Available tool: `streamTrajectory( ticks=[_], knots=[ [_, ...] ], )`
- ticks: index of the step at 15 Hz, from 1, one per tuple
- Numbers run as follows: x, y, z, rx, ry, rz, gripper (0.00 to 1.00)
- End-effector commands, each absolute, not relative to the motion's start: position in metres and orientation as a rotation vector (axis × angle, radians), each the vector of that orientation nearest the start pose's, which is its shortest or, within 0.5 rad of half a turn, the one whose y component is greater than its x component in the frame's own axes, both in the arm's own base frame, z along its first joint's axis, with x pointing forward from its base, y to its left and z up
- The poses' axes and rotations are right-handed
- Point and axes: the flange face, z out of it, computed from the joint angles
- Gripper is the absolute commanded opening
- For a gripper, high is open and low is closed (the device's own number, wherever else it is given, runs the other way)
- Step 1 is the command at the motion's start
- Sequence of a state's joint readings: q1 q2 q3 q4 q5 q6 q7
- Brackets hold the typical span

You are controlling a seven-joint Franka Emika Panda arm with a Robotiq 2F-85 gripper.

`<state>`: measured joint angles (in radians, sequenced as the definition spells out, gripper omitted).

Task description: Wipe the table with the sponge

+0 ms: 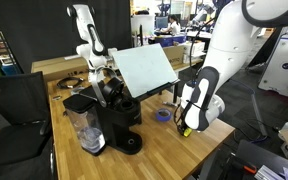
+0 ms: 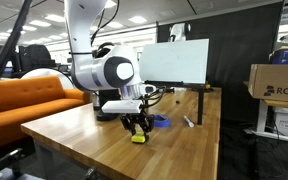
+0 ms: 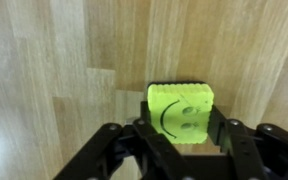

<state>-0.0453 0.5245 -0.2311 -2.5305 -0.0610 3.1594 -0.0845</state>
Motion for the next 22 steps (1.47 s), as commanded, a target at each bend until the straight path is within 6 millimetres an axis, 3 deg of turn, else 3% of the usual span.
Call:
streamTrajectory(
  ticks=[1,3,5,11,18,22],
  knots=[
    [0.424,-0.171,0.071,-3.266,0.297,-0.075,0.29],
    [0.425,-0.184,0.07,-3.239,0.362,-0.061,0.29],
    [0.429,-0.183,0.07,-3.207,0.392,-0.068,0.29],
    [0.437,-0.142,0.081,-3.135,0.347,-0.124,0.29],
    [0.453,-0.04,0.096,-3.079,0.055,-0.216,0.29],
    [0.448,0.0,0.098,-3.057,-0.076,-0.238,0.29]
  ],
)
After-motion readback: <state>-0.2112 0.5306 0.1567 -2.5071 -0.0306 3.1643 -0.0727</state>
